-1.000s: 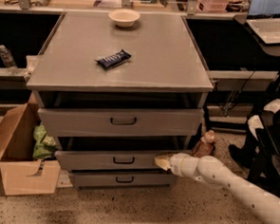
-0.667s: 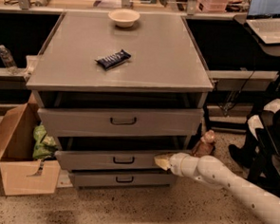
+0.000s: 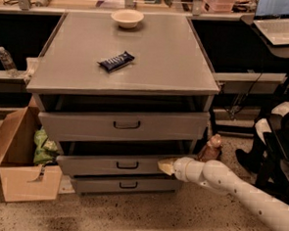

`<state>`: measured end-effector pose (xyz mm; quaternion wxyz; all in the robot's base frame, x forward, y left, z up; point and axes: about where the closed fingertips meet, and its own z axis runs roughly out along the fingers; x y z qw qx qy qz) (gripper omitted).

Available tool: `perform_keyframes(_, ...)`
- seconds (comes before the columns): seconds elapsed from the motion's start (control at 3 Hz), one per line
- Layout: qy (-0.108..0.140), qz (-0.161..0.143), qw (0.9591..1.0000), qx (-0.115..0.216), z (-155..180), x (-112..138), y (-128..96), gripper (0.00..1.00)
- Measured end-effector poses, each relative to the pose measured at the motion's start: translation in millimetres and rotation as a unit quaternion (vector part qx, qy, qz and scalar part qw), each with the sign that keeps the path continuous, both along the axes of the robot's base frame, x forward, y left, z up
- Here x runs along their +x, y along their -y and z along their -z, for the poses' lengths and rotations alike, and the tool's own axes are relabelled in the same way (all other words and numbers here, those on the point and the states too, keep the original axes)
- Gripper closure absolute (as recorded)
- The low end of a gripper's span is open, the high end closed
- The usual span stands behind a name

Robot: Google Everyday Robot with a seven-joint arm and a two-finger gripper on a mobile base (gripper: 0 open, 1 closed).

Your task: Close middle drawer

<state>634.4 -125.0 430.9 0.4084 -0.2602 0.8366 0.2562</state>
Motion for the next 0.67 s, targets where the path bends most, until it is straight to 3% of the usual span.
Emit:
perform_keyframes(0.33, 0.016, -0.048, 0.9987, -0.002, -14, -22, -13, 1.0)
perform_keyframes(0.67, 0.02, -0.105, 0.9943, -0.006, -24, -54, -30, 1.0)
